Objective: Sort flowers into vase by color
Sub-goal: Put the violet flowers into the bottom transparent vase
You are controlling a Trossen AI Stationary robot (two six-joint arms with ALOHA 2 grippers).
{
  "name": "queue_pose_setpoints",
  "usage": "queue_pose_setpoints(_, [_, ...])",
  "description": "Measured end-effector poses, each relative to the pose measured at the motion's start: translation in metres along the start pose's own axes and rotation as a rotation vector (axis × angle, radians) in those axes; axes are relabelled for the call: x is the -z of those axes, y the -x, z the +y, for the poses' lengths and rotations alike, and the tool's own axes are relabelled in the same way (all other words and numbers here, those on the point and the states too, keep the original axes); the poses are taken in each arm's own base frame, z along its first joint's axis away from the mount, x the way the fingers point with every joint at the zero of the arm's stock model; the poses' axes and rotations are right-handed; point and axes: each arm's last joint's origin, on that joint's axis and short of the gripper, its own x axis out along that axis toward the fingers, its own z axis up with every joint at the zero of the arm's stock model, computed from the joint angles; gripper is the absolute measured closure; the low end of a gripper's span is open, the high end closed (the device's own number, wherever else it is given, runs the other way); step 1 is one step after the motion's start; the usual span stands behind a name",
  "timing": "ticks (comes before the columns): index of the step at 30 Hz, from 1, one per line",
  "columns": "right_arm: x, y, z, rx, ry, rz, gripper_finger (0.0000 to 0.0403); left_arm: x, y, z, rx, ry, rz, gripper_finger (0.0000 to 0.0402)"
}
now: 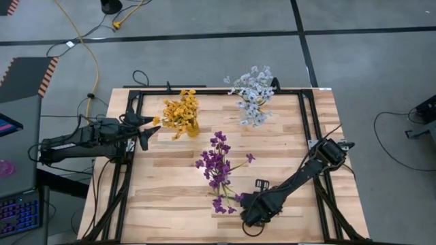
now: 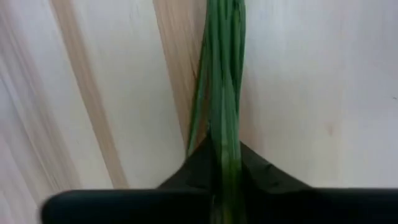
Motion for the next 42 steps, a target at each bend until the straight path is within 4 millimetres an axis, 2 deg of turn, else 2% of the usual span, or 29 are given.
queue_pose_setpoints(2, [0.000, 0.005, 0.001, 0.015, 0.036, 0.016, 0.0361, 0.000, 0.000, 0.000, 0.000, 0.000, 0.000, 0.0203])
queue_pose_setpoints(4, [0.000, 0.012, 0.001, 0.035, 0.061, 0.035, 0.0371, 0.000, 0.000, 0.000, 0.000, 0.000, 0.000, 0.0203])
queue_pose_setpoints(9, [0.004, 0.034, -0.004, 0.135, 0.089, 0.127, 0.0371, 0.000, 0.000, 0.000, 0.001, 0.000, 0.000, 0.0203])
queue_pose_setpoints(14, [0.007, 0.058, -0.008, 0.210, 0.123, 0.200, 0.0349, 0.000, 0.000, 0.000, 0.003, 0.005, 0.000, 0.0203])
queue_pose_setpoints(19, [0.006, 0.082, -0.010, 0.255, 0.173, 0.217, 0.0359, 0.000, 0.000, -0.001, 0.039, 0.010, 0.005, 0.0203])
queue_pose_setpoints(25, [0.002, 0.099, -0.009, 0.215, 0.239, 0.177, 0.0365, 0.000, 0.000, -0.001, 0.045, 0.012, 0.003, 0.0203])
queue_pose_setpoints(32, [0.008, 0.122, -0.018, 0.170, 0.286, 0.134, 0.0362, 0.000, 0.000, -0.001, 0.047, 0.014, 0.003, 0.0203])
queue_pose_setpoints(36, [0.014, 0.148, -0.030, 0.138, 0.274, 0.056, 0.0363, 0.000, 0.000, -0.001, 0.047, 0.014, 0.003, 0.0203])
queue_pose_setpoints(42, [0.034, 0.204, -0.066, 0.095, 0.227, -0.155, 0.0363, 0.000, 0.000, -0.001, 0.047, 0.014, 0.002, 0.0203])
